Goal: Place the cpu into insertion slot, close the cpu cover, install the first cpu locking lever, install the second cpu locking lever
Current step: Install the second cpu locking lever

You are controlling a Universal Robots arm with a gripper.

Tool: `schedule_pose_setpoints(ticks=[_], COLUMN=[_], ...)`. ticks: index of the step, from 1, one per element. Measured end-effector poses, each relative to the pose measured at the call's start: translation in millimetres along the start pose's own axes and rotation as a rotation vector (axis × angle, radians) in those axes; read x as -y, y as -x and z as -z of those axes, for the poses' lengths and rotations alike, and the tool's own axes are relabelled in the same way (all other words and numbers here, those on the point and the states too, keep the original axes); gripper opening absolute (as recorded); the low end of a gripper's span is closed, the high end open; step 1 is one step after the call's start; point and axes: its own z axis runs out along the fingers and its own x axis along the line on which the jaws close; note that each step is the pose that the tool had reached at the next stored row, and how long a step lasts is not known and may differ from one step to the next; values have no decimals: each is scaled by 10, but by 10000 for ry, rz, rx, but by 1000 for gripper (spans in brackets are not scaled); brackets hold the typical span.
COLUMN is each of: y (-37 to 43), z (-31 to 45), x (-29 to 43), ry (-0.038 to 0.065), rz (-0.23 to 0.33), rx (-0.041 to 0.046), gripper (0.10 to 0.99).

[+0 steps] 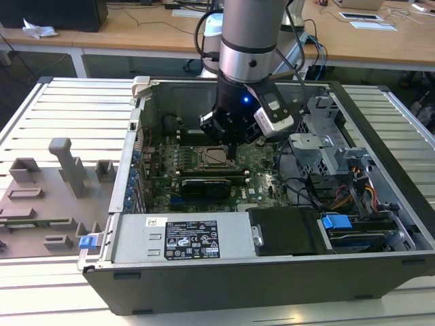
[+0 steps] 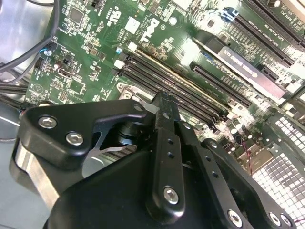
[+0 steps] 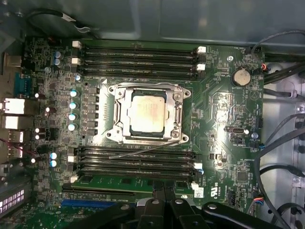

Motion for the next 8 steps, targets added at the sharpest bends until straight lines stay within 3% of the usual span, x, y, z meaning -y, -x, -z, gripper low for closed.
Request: schedule_pose_setpoints(ticks=[6, 8], y=[0, 0], z=[-1, -5], x=[5, 4], ry=[7, 70], rz=[0, 0], rx=[0, 3], gripper=[106, 106])
